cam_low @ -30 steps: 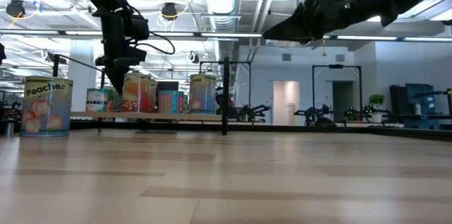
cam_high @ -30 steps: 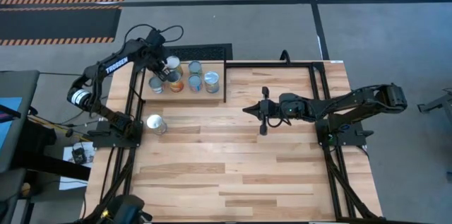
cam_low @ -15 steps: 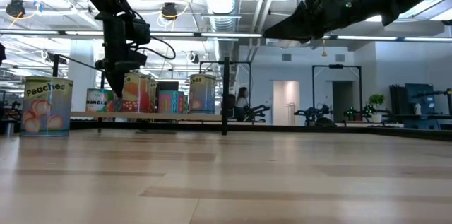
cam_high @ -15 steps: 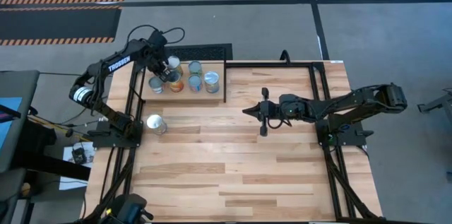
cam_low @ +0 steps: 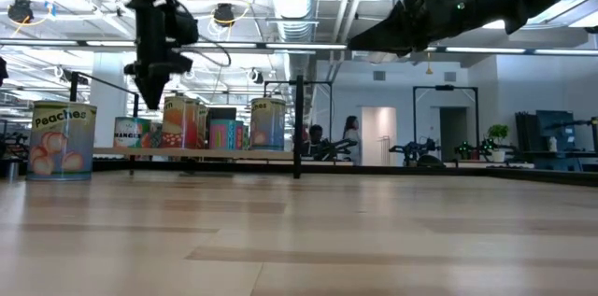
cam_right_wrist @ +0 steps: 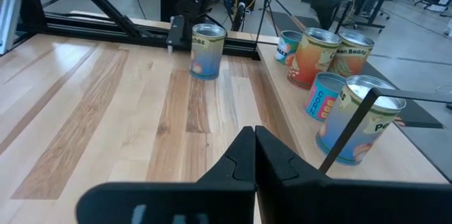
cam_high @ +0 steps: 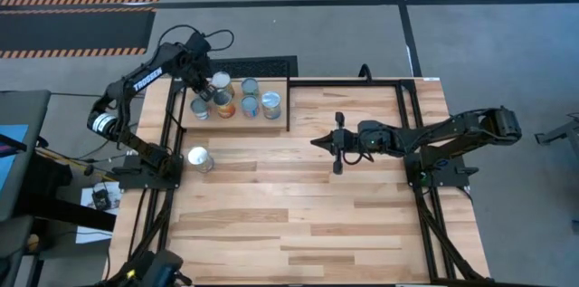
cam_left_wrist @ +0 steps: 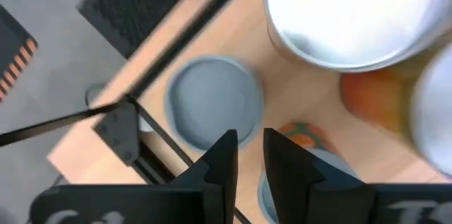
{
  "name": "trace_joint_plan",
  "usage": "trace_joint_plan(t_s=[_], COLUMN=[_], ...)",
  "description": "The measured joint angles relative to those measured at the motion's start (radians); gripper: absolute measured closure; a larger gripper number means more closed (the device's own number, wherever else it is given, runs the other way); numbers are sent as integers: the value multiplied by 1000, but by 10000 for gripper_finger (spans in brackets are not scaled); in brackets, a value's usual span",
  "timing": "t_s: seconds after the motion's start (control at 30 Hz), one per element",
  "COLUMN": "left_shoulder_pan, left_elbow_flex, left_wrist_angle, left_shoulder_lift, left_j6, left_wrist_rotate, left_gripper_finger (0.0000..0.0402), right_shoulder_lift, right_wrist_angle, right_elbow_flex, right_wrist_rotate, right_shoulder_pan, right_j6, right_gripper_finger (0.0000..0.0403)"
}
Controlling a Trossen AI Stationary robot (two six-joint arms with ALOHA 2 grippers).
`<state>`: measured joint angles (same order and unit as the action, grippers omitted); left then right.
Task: Pick and place cans onto a shelf
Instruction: Put the peaches on the shelf
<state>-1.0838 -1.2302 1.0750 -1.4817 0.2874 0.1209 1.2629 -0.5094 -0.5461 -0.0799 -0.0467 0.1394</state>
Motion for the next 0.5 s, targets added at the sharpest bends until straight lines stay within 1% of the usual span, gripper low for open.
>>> trace_joint_plan(t_s=[0.17, 0.27, 0.37, 0.43, 0.5], left_shoulder_pan=[34, 80, 161, 236, 323], left_elbow_flex=[-11, 4, 49, 83, 119], left_wrist_angle=[5, -6, -51, -57, -57], left_shoulder_lift=[123, 230, 356, 433, 508], left_j6=[9, 1, -14, -22, -51], left_wrist_rotate=[-16, -67, -117, -143, -163], left_gripper_finger=[342, 342, 351, 364, 379], right_shoulder_lift=[0, 0, 1, 0, 0], right_wrist_angle=[6, -28, -128, -227, -286], right_elbow_flex=[0, 14, 53, 91, 119], right_wrist_rotate=[0, 3, 29, 73, 91], right_shoulder_pan=[0, 0, 0, -3, -8], right_j6=[0, 0, 1, 1, 0], right_gripper_finger=[391, 391, 391, 394, 397])
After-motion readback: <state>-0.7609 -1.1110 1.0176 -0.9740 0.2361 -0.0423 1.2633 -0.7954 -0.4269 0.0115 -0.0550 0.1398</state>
